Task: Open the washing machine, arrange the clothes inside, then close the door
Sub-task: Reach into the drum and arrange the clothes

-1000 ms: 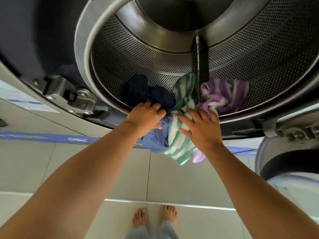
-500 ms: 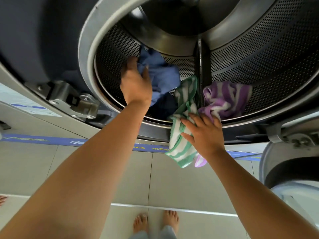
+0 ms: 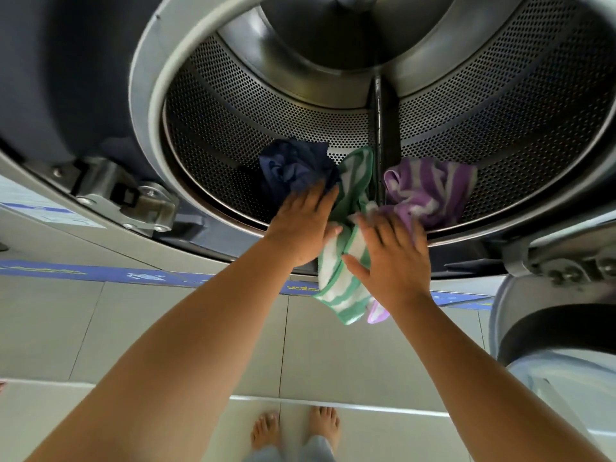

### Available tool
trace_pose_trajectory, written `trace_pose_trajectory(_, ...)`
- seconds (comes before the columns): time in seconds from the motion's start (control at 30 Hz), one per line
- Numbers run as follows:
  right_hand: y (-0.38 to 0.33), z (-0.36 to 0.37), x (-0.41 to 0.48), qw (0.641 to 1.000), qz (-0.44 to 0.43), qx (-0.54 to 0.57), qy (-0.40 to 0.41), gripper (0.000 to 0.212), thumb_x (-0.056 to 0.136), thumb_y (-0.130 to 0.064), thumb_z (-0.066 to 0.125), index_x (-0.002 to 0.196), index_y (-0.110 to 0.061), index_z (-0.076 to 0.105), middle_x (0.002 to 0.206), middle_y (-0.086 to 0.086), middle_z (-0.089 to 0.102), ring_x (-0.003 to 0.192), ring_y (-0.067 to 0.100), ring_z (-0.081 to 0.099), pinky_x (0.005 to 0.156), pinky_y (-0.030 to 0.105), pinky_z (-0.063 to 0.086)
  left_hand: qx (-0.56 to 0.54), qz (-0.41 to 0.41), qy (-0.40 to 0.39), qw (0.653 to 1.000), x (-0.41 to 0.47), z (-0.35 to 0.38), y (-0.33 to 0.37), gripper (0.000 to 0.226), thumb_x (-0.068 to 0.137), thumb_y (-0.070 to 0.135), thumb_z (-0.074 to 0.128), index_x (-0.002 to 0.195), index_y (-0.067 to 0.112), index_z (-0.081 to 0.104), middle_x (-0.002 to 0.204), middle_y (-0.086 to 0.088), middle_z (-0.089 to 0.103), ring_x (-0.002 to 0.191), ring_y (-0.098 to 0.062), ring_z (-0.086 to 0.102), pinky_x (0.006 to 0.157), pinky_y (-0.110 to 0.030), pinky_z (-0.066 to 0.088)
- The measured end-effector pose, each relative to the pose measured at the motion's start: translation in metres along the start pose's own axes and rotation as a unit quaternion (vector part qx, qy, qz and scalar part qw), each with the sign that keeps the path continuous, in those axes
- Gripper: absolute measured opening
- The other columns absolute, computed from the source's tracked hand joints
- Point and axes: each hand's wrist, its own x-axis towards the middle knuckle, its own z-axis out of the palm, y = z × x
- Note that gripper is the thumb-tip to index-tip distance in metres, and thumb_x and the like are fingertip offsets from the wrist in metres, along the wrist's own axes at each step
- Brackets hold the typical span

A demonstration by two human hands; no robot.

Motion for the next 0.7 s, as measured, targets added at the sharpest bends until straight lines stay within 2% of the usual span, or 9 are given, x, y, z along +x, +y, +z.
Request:
trace_pose_trajectory(0.07,0.004,-0.005,-0.004,0.999,0.049,-0.005,0.014,0.075,0.088,-0.065,0.037,0.143,-0.015,0.042,0.143,0.009,0.05,0.137,0.028,0.04,0.12,0.048,0.01,0.006,0.054,-0.016,0.998,-0.007,0.01,0.004,0.078,0.094,0.055,0.037,0.154,0.016,0.004,0.163,-0.009,0.007,0.148,-0.027,0.015,0.122,-0.041,0.015)
trace_pose_trajectory(0.13,0.005,-0.007,-0.006,0.998,0.066,-0.005,0.019,0.071,0.092,-0.061,0.034,0.142,-0.012,0.044,0.145,0.01,0.049,0.139,0.028,0.038,0.12,0.048,0.012,-0.001,0.096,-0.039,0.995,-0.011,0.017,0.008,0.089,0.088,0.061,0.045,0.154,0.019,0.003,0.163,-0.007,0.007,0.149,-0.025,0.015,0.121,-0.041,0.019)
trace_pose_trajectory(0.27,0.004,-0.006,-0.005,0.996,0.086,-0.008,0.019,0.064,0.098,-0.052,0.03,0.145,-0.009,0.04,0.149,0.013,0.044,0.143,0.031,0.031,0.12,0.048,0.013,-0.015,0.091,-0.053,0.994,-0.007,0.03,0.017,0.104,0.076,0.056,0.067,0.153,0.025,0.004,0.161,-0.006,0.012,0.146,-0.026,0.023,0.114,-0.044,0.034)
trace_pose_trajectory(0.33,0.006,-0.004,-0.007,0.996,0.086,-0.006,0.02,0.064,0.099,-0.051,0.027,0.145,-0.008,0.039,0.15,0.012,0.044,0.144,0.03,0.031,0.12,0.046,0.013,0.0,0.077,-0.033,0.996,-0.004,0.036,0.022,0.091,0.08,0.053,0.064,0.152,0.027,0.016,0.155,-0.006,0.031,0.135,-0.03,0.04,0.106,-0.043,0.041)
trace_pose_trajectory(0.43,0.01,-0.003,-0.008,0.997,0.072,0.008,0.032,0.063,0.1,-0.05,0.026,0.144,-0.008,0.042,0.148,0.012,0.046,0.143,0.028,0.033,0.12,0.044,0.016,0.011,0.066,0.001,0.998,-0.003,0.036,0.023,0.059,0.086,0.046,0.06,0.138,0.023,0.043,0.128,-0.006,0.06,0.113,-0.032,0.056,0.092,-0.043,0.051)
trace_pose_trajectory(0.53,0.012,-0.004,-0.009,0.997,0.052,0.014,0.055,0.062,0.1,-0.05,0.029,0.142,-0.008,0.045,0.145,0.011,0.05,0.141,0.027,0.038,0.119,0.044,0.02,-0.011,0.077,0.047,0.996,-0.007,0.03,0.024,0.037,0.086,0.034,0.063,0.118,0.016,0.057,0.106,-0.008,0.067,0.099,-0.032,0.062,0.075,-0.045,0.057)
trace_pose_trajectory(0.63,0.013,-0.006,-0.01,0.995,0.045,0.025,0.081,0.067,0.098,-0.055,0.032,0.142,-0.008,0.046,0.143,0.011,0.052,0.138,0.027,0.042,0.118,0.043,0.022,-0.008,0.104,0.092,0.99,-0.01,0.019,0.023,0.02,0.079,0.016,0.07,0.098,0.012,0.064,0.081,-0.01,0.069,0.075,-0.034,0.067,0.053,-0.042,0.058)
trace_pose_trajectory(0.7,0.014,-0.008,-0.011,0.995,0.042,0.027,0.083,0.075,0.093,-0.063,0.035,0.142,-0.007,0.044,0.141,0.012,0.054,0.136,0.029,0.044,0.118,0.043,0.023,-0.004,0.083,0.1,0.992,-0.011,0.012,0.016,0.02,0.079,0.01,0.067,0.098,0.013,0.062,0.079,-0.011,0.068,0.074,-0.035,0.067,0.051,-0.041,0.056)
